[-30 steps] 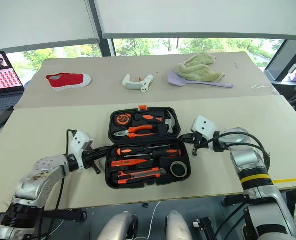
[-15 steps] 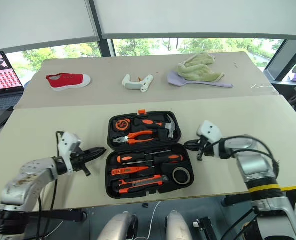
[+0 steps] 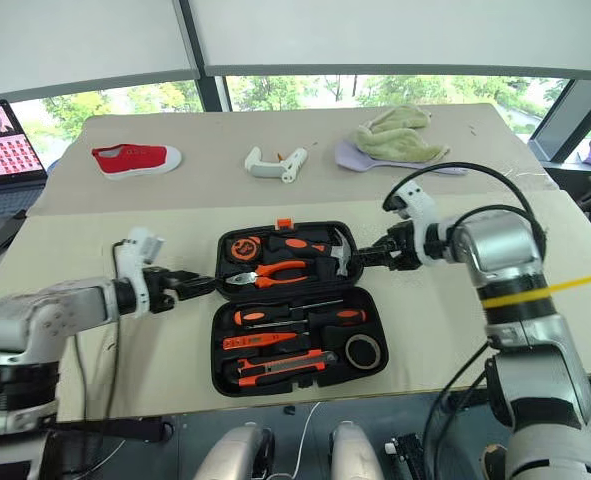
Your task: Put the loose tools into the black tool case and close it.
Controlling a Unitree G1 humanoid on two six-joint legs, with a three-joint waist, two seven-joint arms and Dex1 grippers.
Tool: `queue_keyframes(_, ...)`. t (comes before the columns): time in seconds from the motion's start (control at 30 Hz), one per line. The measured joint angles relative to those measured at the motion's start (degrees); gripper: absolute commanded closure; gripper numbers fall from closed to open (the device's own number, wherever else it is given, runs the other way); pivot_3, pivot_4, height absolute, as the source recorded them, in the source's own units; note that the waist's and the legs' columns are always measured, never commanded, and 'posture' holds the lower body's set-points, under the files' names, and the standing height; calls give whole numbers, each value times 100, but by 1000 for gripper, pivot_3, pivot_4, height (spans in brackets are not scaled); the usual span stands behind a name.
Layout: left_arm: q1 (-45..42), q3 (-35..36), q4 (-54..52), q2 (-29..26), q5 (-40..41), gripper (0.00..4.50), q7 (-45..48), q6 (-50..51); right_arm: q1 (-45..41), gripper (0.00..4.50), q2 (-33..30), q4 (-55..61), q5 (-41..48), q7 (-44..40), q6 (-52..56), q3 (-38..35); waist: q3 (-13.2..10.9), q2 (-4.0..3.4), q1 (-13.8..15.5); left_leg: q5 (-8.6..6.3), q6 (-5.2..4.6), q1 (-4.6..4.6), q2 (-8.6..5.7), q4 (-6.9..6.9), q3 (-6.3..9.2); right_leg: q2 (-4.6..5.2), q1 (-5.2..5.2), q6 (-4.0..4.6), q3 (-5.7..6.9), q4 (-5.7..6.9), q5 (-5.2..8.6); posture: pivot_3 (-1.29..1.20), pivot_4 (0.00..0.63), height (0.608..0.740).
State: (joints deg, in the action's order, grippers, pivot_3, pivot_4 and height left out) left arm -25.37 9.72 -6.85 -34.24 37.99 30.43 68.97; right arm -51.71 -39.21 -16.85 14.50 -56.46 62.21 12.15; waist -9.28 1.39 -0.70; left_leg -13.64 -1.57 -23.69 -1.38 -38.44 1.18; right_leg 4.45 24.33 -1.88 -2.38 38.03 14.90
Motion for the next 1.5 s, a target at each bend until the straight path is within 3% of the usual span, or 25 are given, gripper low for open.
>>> queue_keyframes(0.1, -127, 15, 165, 132, -18, 449, -104, 18, -47, 642, 132, -322, -54, 49, -1, 88, 0, 0, -2, 1, 1, -6, -1, 0, 0, 1, 3, -1, 0, -1, -1, 0, 150, 740)
queue_keyframes(0.13, -151, 8, 177, 167, -18, 402, -113, 20, -70, 1146, 176, -364, -64, 49, -1, 110, 0, 0, -9, 1, 1, -7, -1, -1, 0, 0, 4, -1, -1, -2, -1, 0, 150, 740)
queue_keyframes(0.23, -247, -88, 244, 224, -31, 1128, -161, 23, -205, 1996, 215, -526, -187, 55, -1, 314, 0, 0, -13, 1, 2, -6, -1, 0, 0, 0, 6, -1, 0, -2, -1, 0, 150, 740)
queue_keyframes(0.47, -407, -106, 435, 341, -58, 3543, -184, 125, -419, 4357, 390, -753, -243, 143, 75, 424, 0, 0, 8, 1, 2, -5, -4, -10, 4, 3, -1, -2, 3, -4, -1, 0, 150, 740)
queue_keyframes(0.53, -422, -89, 435, 340, -24, 4148, -172, 149, -459, 4500, 392, -855, -233, 156, 168, 382, 1, -1, 28, 0, 1, 5, -6, -23, 8, 6, -16, -5, 5, -3, -3, 0, 150, 740)
queue_keyframes(0.6, -422, -13, 460, 377, 13, 4471, -172, 149, -498, 4500, 403, -958, -231, 175, 223, 354, 1, -1, 54, 1, 1, 11, -9, -29, 10, 6, -21, -6, 4, -1, -4, 0, 150, 740)
queue_keyframes(0.77, -279, 367, 587, 733, 62, 4471, -179, -145, -376, 4500, 474, -1055, -90, 178, 142, -31, 1, -1, 59, 1, 2, 13, -8, -31, 11, 3, -22, -6, 3, 2, -5, 0, 150, 740)
queue_keyframes(0.9, 462, 528, 332, 905, -45, 4471, 525, -1770, 677, 4500, 503, -241, 27, 166, -1742, -784, -1, 0, 24, 5, 13, -45, -6, -30, 8, 3, 34, -6, 0, 1, -7, 0, 150, 740)
queue_keyframes(1.0, 874, 499, 31, 849, -224, 4471, 1057, -2744, 1305, 4500, 377, 473, -60, 152, -3075, -957, 0, 0, -3, 17, 31, -93, -6, -34, 2, 3, 85, -9, -4, 12, -10, 0, 150, 740)
queue_keyframes(1.17, 1954, 487, -481, 1017, -716, 4471, 1909, -4945, 2784, 4500, 114, 1310, -413, 69, -6381, -1354, 0, -1, 5, 1, 5, -93, 0, -29, -8, 5, 78, -11, -5, 1, -11, 0, 150, 740)
queue_keyframes(1.27, 2740, 340, -604, 1020, -1332, 4471, 2319, -6450, 3735, 4500, -260, 1122, -1037, 118, -9084, -1368, 0, -1, 21, -6, -6, -72, 0, -30, -15, 7, 54, -14, -3, -16, -12, 0, 150, 740)
queue_keyframes(1.33, 3150, 236, -614, 912, -1818, 4471, 2522, -7529, 4115, 4500, -318, 670, -1442, 427, -10802, -1474, 1, -5, 20, -17, -17, -5, 5, -17, -25, 8, -16, -14, -6, -53, -12, 0, 150, 740)
queue_keyframes(1.4, 3452, 166, -589, 766, -2074, 3725, 2659, -8178, 4265, 4500, -332, 287, -1808, 733, -11794, -1514, -1, -7, 5, -20, -21, 93, 20, 22, -36, 4, -123, -7, -7, -104, -15, 0, 150, 740)
queue_keyframes(1.43, 3576, 139, -570, 740, -2142, 3628, 2707, -8382, 4332, 4118, -346, 161, -1907, 855, -12092, -1518, -1, -7, 5, -22, -23, 138, 23, 28, -40, 4, -168, -5, -8, -112, -15, 0, 150, 740)
queue_keyframes(1.5, 3778, 80, -474, 740, -2214, 2881, 2732, -8653, 4417, 3448, -471, -29, -2029, 924, -12435, -1411, -2, -8, 3, -28, -32, 194, 33, 42, -45, 6, -227, -2, -8, -132, -9, 0, 150, 740)
